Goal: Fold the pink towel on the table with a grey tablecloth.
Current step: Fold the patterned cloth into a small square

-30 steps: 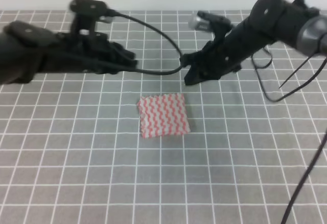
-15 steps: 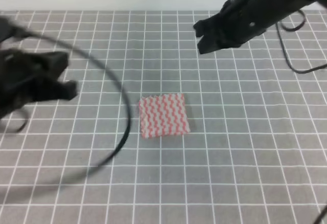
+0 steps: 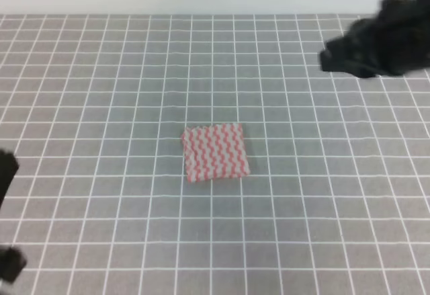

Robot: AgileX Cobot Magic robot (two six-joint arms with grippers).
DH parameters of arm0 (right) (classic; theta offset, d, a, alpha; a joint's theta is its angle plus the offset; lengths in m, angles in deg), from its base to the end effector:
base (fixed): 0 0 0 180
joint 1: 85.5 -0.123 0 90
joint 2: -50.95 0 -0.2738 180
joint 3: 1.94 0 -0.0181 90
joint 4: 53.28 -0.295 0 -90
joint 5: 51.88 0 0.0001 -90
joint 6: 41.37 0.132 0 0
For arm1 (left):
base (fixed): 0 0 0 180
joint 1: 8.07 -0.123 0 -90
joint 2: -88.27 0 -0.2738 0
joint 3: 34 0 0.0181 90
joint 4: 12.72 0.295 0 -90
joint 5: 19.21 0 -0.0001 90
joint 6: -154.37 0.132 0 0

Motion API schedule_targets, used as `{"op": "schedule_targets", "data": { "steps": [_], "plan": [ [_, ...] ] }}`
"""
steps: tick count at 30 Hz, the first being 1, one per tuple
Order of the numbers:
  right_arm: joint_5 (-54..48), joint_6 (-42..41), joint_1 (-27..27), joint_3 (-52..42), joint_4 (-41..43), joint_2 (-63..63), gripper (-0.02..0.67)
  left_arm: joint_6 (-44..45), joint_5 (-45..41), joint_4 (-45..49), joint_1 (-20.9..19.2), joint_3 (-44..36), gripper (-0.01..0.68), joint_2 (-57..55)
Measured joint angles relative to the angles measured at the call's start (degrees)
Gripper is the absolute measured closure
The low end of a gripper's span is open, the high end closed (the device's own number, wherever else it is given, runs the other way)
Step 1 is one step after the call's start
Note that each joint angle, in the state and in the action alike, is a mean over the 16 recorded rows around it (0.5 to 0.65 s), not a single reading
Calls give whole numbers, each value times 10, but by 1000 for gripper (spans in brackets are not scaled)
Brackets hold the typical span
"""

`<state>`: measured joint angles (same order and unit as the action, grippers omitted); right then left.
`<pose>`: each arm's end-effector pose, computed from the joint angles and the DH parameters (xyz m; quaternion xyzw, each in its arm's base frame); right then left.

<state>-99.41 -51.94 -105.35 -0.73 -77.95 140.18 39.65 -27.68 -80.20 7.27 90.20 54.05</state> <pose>0.3460 0.1682 0.3396 -0.1659 0.8921 0.2297 0.3521 0.1873 -0.0701 0.2874 0.1309 0.7150 -0.1521 0.6697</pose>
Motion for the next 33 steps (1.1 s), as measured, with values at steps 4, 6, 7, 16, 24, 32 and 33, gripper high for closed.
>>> {"op": "schedule_targets", "data": {
  "steps": [4,6,7,16,24,32,33],
  "plan": [
    [28,-1,0,-82,2,-96,664,7,-13,1,0,-40,676,78],
    [42,-1,0,-124,2,-145,664,12,-14,1,0,-58,676,111],
    [50,-2,0,-145,2,-169,664,15,-13,1,0,-66,677,127],
    [149,-22,0,-352,2,-406,664,35,8,1,0,-131,676,207],
    [238,-47,0,-510,2,-576,664,39,31,-1,0,-171,676,216],
    [259,-60,0,-609,1,-638,664,39,29,0,0,-190,676,216],
    [259,-61,0,-617,4,-640,664,39,29,0,0,-192,676,215]
  ]
}}
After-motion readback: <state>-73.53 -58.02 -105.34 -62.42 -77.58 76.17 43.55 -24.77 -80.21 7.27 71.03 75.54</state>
